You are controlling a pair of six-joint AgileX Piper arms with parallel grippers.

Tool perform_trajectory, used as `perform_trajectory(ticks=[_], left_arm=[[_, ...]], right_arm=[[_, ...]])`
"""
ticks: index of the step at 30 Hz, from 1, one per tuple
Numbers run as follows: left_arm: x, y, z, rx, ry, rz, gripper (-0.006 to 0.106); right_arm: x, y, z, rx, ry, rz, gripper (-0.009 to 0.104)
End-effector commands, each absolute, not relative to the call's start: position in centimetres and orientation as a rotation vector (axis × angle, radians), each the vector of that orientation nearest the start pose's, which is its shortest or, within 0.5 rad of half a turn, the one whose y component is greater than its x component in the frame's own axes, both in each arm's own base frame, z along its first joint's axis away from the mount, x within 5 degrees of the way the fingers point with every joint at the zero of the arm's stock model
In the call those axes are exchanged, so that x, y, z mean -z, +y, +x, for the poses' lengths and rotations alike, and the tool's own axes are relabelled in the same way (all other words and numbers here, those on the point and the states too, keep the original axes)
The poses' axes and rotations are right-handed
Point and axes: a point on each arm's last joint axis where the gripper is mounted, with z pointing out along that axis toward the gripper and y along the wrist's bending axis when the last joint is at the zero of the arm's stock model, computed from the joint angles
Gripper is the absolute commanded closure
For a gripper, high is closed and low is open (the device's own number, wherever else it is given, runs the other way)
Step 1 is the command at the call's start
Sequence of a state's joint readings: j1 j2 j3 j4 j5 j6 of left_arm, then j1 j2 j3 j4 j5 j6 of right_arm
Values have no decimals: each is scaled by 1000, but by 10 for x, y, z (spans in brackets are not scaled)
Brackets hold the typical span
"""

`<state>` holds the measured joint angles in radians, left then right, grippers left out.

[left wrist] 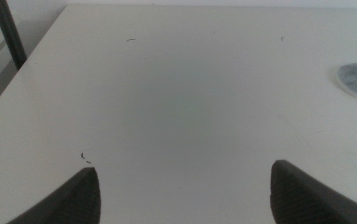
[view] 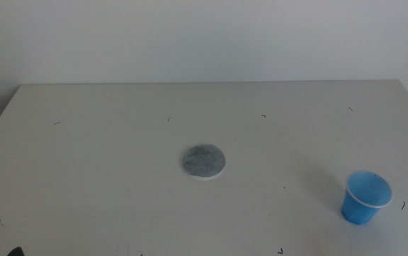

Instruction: Place an empty cup on a cup mat.

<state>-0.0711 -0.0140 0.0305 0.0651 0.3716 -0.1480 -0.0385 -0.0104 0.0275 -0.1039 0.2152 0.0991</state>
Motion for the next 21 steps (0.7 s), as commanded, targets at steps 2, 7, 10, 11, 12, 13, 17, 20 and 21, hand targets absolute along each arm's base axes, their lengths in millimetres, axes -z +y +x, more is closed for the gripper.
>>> perform_trajectory(ticks=[2,7,10,11,12,13,17,20,21], left_arm=[[-179,-2,53,102,1787,-38,-5],[-179,-2,53,102,1787,-38,-5],[-179,-2,53,102,1787,-38,-5],[-179,-2,53,102,1787,-38,-5],[-179,-2,53,102,1787,-38,-5],[-179,-2,53,102,1787,-38,-5],[-179,-2,53,102,1787,-38,-5],[-179,-2,53,102,1787,-38,-5],[-179,-2,53,102,1787,-38,-5]], right_arm=[[-197,-3,54,29,1602,59,22],[-213,-3,50,-2,1642,91,22],[-225,-3,46,3,1684,95,22],[-231,-3,44,4,1689,96,22],[-236,-3,42,5,1703,97,22],[-240,-3,41,5,1716,99,22],[-257,-3,39,7,1739,103,22],[-271,-3,39,-5,1740,108,22],[-276,-3,40,-9,1749,110,22]])
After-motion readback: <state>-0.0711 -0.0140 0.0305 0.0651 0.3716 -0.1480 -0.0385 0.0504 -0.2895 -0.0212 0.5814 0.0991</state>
